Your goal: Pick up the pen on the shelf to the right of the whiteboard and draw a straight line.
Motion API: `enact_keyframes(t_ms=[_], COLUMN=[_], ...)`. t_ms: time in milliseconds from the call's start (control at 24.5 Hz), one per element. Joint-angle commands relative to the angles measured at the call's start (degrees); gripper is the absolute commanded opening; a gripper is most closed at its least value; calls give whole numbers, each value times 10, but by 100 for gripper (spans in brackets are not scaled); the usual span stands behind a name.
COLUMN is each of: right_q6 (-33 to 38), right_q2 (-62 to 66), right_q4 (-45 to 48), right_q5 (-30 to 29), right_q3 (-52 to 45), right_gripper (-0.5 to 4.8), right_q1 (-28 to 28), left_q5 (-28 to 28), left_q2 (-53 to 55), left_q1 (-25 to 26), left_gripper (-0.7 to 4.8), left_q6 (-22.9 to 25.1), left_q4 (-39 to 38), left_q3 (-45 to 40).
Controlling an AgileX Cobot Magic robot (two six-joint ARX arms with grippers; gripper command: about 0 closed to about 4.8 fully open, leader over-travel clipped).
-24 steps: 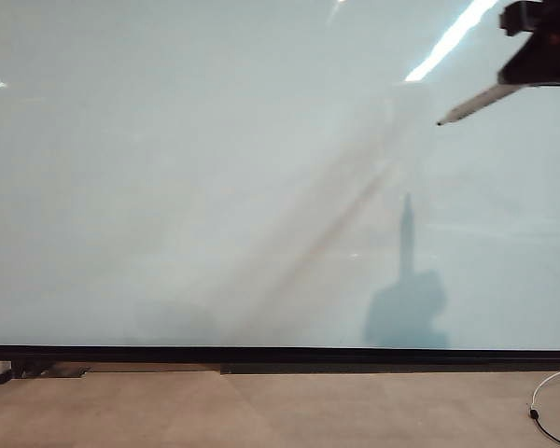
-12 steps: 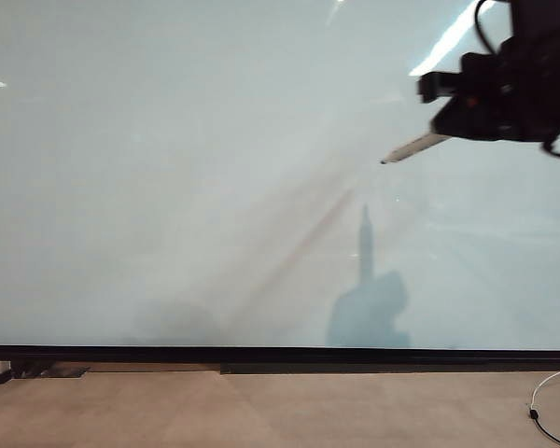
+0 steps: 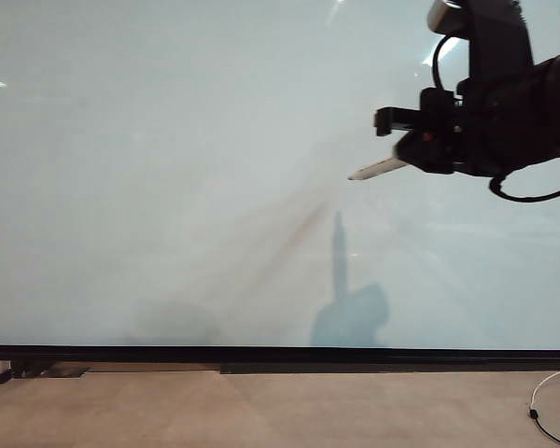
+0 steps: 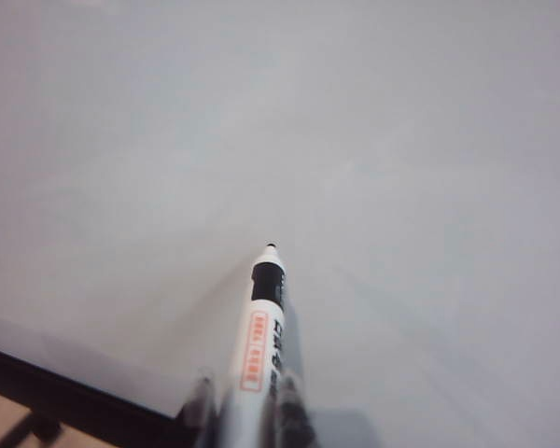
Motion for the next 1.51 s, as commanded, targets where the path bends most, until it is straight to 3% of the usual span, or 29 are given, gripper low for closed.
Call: enact_keyframes(t_ms=[41, 164, 1513], right_q6=[2, 1, -23], right_q2=[4, 15, 43], right_q4=[43, 66, 57], right_q5=[-5, -22, 4], right_q3=[3, 5, 31], right_gripper=[-8, -8, -8], right_q1=[0, 0, -5], left_q5=[0, 1, 1], left_q2=[0, 0, 0], left_q1=[0, 0, 0], left_gripper=[-5, -5, -5], left_q6=[0, 0, 0], left_q4=[7, 7, 7], left_q3=[2, 2, 2])
